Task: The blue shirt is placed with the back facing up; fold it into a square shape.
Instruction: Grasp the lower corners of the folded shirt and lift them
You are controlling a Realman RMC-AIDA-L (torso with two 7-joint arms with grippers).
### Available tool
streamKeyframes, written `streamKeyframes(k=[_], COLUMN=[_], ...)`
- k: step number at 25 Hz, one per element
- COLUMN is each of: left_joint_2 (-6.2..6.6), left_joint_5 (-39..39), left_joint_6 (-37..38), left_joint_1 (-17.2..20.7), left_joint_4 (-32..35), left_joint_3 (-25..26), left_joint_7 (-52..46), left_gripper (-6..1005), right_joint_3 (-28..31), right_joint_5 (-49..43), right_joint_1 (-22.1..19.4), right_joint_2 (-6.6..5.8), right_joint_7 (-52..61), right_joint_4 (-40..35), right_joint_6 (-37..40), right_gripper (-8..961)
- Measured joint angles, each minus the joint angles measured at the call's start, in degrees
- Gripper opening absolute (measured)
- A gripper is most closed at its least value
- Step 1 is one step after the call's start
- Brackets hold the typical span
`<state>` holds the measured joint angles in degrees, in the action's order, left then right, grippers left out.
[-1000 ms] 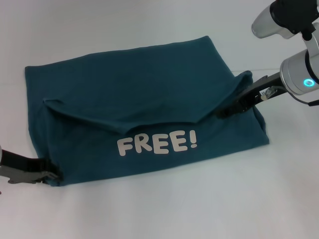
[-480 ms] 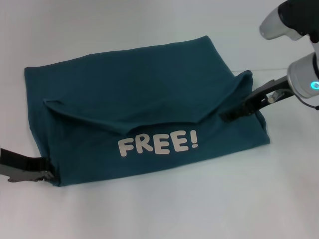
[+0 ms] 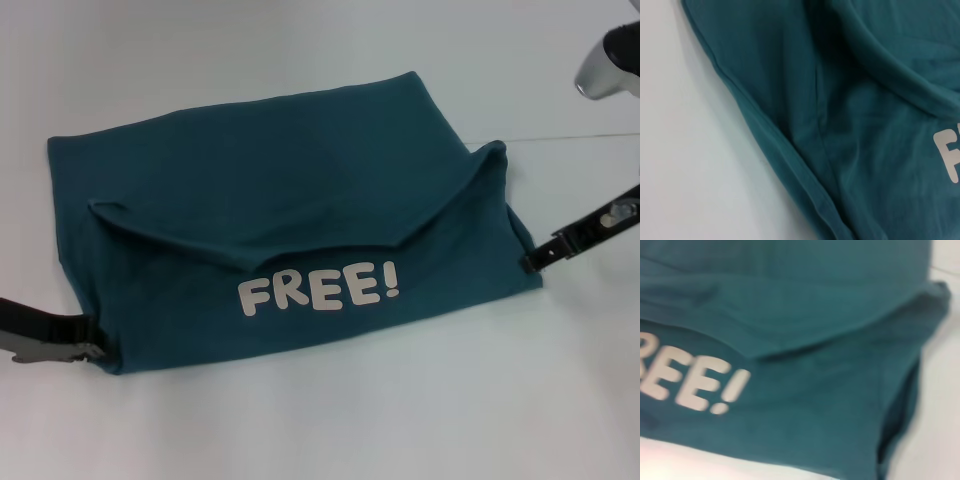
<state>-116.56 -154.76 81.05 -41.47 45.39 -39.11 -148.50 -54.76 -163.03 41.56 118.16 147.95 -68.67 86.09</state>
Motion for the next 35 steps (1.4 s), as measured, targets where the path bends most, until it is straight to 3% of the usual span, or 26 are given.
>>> streamKeyframes(k=[11,24,35], left_joint_2=[-0.03,-0.27,-0.34], left_joint_5=[0.04,-0.05,-0.17], left_joint_6=[-0.01,-0.26,-0.38], left_joint_1=[0.18,0.57,0.80], left_joint_4=[-0.20,-0.31,-0.31], left_joint_3=[0.00,-0.21,-0.08], left_joint_7=[1.48,1.69,2.15], left_gripper=[58,58,57], right_joint_3=[2.98,4.03,3.52], right_joint_5=[-1.47,4.75,6.37], right_joint_1=[-2.47,-5.75,-5.83], right_joint_2=[1.32,1.55,1.58], right_joint_7=[2.22,1.90,0.84], right_joint_4=[1.67,7.40,12.18], right_joint_6=[-6.53,-14.58,-19.63], right_gripper=[914,913,913])
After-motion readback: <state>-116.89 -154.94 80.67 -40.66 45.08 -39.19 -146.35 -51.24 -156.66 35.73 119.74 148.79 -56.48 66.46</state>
